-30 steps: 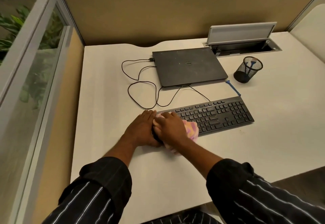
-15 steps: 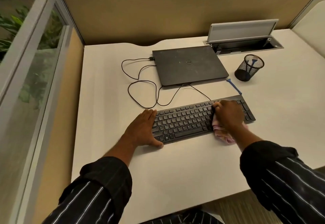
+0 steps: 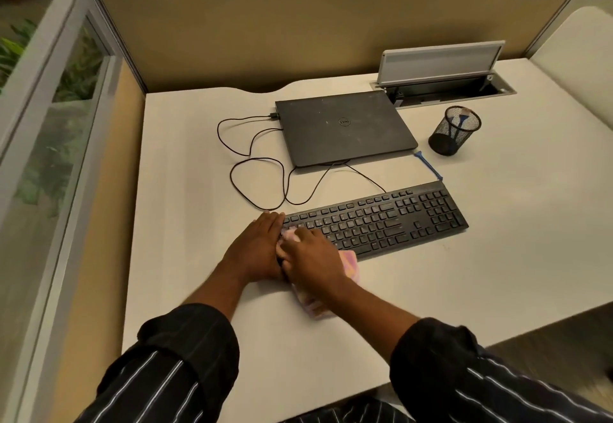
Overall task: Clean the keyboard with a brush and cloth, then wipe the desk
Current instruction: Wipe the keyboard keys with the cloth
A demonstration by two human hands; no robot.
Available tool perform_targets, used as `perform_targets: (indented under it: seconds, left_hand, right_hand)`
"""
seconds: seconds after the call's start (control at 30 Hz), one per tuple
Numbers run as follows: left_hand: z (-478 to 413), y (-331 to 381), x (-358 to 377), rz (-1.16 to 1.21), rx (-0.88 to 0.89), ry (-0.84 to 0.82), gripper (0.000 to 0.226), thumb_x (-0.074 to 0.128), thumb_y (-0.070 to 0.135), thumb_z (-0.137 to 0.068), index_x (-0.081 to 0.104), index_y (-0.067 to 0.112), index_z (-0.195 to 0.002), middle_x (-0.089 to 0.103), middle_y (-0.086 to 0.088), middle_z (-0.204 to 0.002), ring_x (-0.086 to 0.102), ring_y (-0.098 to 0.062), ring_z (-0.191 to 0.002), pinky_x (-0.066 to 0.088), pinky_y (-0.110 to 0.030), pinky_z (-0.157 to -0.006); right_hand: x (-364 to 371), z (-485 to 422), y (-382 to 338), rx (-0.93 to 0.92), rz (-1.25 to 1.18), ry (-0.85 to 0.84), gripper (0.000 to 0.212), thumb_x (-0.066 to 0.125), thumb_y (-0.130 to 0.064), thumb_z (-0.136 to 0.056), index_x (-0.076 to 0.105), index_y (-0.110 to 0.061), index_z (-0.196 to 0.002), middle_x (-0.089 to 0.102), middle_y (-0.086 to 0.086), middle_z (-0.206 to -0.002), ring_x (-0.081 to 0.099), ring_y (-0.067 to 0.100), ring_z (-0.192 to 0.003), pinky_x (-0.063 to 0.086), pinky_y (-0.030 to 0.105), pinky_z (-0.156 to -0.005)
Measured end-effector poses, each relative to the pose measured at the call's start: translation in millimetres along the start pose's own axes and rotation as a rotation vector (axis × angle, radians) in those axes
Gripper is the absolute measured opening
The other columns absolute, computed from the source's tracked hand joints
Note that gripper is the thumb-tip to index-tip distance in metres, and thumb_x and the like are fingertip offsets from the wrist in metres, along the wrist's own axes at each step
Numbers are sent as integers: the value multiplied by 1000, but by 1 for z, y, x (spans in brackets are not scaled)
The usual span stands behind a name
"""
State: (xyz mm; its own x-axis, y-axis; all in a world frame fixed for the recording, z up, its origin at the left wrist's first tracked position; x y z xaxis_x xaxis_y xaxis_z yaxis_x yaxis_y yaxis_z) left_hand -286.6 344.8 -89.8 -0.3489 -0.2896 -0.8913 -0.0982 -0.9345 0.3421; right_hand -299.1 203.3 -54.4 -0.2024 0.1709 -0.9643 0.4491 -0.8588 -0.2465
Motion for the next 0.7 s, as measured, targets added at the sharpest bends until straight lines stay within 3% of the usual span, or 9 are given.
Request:
perform_targets:
  seconds: [0.07, 0.17, 0.27, 0.37, 0.43, 0.5, 0.6, 0.7]
  left_hand:
    - [1, 2, -1, 11, -2, 24, 142, 58, 87, -49, 10, 11, -159, 16, -6, -165, 15, -22, -152, 20, -36, -123]
    - [2, 0, 0, 3, 26, 64, 142, 72, 84, -48, 15, 12, -157, 25, -2, -157, 28, -20, -143, 30, -36, -118]
    - [1, 0, 0, -5, 34, 56, 142, 75, 83, -50, 14, 12, -157, 23, -2, -159, 27, -21, -144, 29, -36, -120]
    - [0, 1, 0, -30, 42, 55, 142, 74, 83, -51, 12, 12, -157, 23, -3, -159, 26, -21, -144, 27, -36, -120]
    - [0, 3, 0, -67, 40, 43, 141, 73, 83, -54, 10, 11, -158, 21, -4, -160, 22, -23, -146, 23, -37, -122]
    - [-2, 5, -2, -111, 29, 22, 141, 71, 84, -56, 8, 10, -158, 16, -6, -163, 14, -25, -150, 17, -42, -124]
    - [-5, 10, -3, -168, 2, -37, 142, 67, 85, -62, 0, 7, -159, 2, -8, -168, -5, -25, -155, 4, -47, -125]
    - [-6, 15, -2, -186, -19, -55, 117, 59, 68, -85, -8, 7, -159, -12, -9, -168, -13, -22, -154, -3, -48, -124]
  right_hand:
    - [-4, 5, 21, -32, 67, -8, 38, 57, -35, -86, 63, -16, -120, 59, 12, -121, 54, 33, -105, 47, 39, -79]
    - [-12, 2, 79, 100, 82, 25, 34, 55, -32, -89, 64, -16, -118, 61, 10, -120, 54, 31, -107, 47, 38, -84]
    - [-23, 5, 143, 287, 129, 87, 30, 44, -36, -92, 66, -20, -106, 65, 5, -107, 57, 24, -97, 47, 35, -83]
    - [-38, 11, 170, 498, 68, 158, 25, 49, -30, -94, 66, -12, -90, 63, 6, -84, 61, 27, -83, 49, 36, -78]
    - [-40, 9, 162, 574, 11, 174, 24, 53, -32, -91, 64, -13, -83, 63, 8, -80, 61, 29, -78, 52, 37, -74]
    - [-34, 6, 133, 558, -10, 134, 22, 55, -35, -87, 64, -16, -86, 65, 11, -89, 60, 28, -81, 53, 37, -74]
    - [-20, 8, 59, 402, -11, 4, 29, 54, -32, -89, 67, -13, -107, 63, 15, -110, 57, 32, -100, 48, 37, -82]
    - [-8, 18, -6, 196, 26, -104, 35, 52, -28, -89, 62, -9, -118, 56, 17, -122, 49, 35, -114, 43, 39, -90]
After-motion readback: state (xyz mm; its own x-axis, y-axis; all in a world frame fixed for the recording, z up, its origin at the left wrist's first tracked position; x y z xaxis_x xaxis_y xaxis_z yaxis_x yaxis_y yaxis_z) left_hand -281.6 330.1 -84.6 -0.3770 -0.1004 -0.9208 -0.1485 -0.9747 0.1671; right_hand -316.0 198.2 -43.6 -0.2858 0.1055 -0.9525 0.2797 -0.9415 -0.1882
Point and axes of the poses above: each hand's wrist, its own z-axis away from the middle knuckle, its own x-axis out of the palm, y = z × x, the point moved 2 cm from there along -z, towards the middle knuckle
